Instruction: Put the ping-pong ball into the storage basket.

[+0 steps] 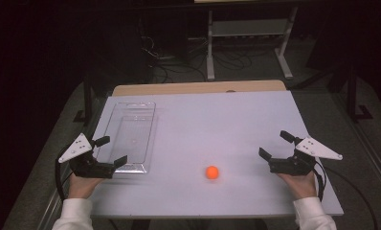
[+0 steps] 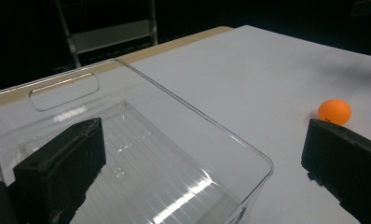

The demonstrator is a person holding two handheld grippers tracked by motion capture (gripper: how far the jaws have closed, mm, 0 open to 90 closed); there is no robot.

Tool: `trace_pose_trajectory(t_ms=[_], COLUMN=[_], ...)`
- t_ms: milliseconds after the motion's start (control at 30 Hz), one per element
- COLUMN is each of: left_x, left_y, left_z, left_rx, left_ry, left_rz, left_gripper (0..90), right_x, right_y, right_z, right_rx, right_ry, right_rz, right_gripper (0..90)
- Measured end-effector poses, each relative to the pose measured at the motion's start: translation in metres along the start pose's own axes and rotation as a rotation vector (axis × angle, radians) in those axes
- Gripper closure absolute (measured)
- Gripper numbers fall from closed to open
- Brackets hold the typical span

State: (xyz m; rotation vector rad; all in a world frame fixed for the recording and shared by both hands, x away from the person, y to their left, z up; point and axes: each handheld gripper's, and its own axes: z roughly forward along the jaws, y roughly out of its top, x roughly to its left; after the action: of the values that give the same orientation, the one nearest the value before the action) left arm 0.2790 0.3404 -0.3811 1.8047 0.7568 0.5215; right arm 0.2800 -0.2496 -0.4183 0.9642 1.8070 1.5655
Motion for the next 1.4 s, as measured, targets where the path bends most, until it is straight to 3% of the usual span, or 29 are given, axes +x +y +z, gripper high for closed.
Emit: trace_pose_trajectory(t_ms=[167,300,533,1100,1400], left_x=[-0.001,-0.002,-0.003,-0.005,-0.006], left_y=[0.000,0.002,0.004,0.023,0.039], left_z=[0.002,0.006,0.009,0.013,0.018], left_rx=[0.012,0.053,0.082,0.122,0.176], left_ry=[0.000,-0.004,-0.018,-0.030,-0.057], left_rz=[-0.001,0.020,0.023,0.066,0.109], left_gripper=[0.0,0.0,0.0,0.0,0.0], right_x=[0.001,0.000,0.001,0.001,0.002], right_y=[0.000,0.000,-0.001,-0.001,-0.001], right_z=[-0.002,-0.002,0.003,0.003,0.004], right_rx=[-0.004,-0.009,0.014,0.009,0.016], right_ry=[-0.002,-0.003,0.009,0.011,0.011], right_rz=[-0.002,-0.001,-0.008,-0.008,-0.017], right_gripper=[0.0,0.0,0.0,0.0,0.0])
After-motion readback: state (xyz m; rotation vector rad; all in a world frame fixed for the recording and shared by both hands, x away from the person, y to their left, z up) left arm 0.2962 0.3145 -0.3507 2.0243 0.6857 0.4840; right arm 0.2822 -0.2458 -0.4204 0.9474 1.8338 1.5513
